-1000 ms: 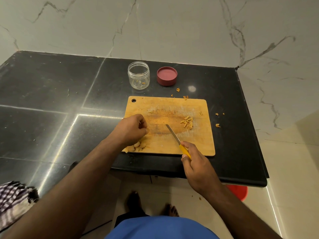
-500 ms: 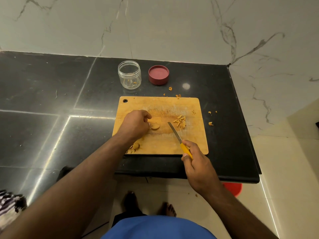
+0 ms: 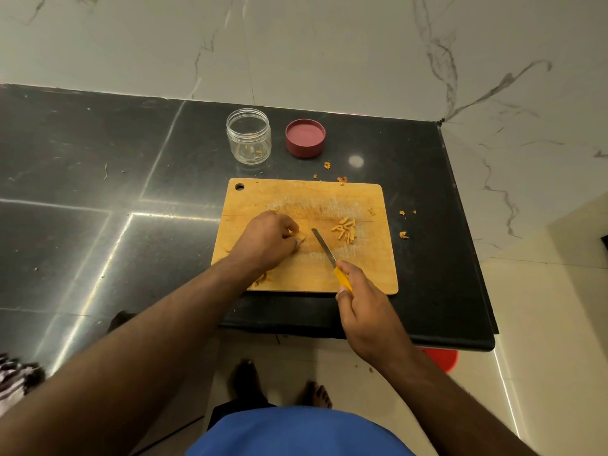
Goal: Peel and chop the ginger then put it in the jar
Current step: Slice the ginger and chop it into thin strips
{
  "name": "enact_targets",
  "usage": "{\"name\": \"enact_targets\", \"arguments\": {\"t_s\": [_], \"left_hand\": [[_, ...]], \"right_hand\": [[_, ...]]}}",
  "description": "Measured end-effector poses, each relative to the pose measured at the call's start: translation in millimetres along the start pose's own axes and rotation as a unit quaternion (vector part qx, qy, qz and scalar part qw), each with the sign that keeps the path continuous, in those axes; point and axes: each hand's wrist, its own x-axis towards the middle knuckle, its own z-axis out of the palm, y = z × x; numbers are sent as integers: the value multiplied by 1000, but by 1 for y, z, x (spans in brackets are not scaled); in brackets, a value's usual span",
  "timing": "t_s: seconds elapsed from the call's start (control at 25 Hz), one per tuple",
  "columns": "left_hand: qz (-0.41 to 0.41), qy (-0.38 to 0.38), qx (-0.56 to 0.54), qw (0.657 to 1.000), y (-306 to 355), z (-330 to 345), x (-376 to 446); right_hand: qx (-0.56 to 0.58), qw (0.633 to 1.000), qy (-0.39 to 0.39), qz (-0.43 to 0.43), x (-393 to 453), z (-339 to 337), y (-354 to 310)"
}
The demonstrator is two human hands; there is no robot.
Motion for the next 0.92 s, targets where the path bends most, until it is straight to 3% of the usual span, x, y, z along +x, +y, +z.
{"name": "enact_targets", "arguments": {"t_s": [0.32, 0.44, 0.56, 0.68, 0.92], "left_hand": [[-23, 33, -29, 999, -2, 11, -1], [-25, 44, -23, 998, -2, 14, -2], [-19, 48, -14, 999, -2, 15, -2], [-14, 51, -8, 999, -2, 15, -2], [-9, 51, -1, 999, -1, 16, -2]], "right_hand": [[-61, 996, 7, -62, 8, 7, -5], [-87, 995, -12, -45, 11, 12, -6], [-160, 980, -2, -119, 13, 18, -1], [-115, 991, -6, -70, 14, 16, -7], [-146, 987, -39, -50, 14, 20, -13]]}}
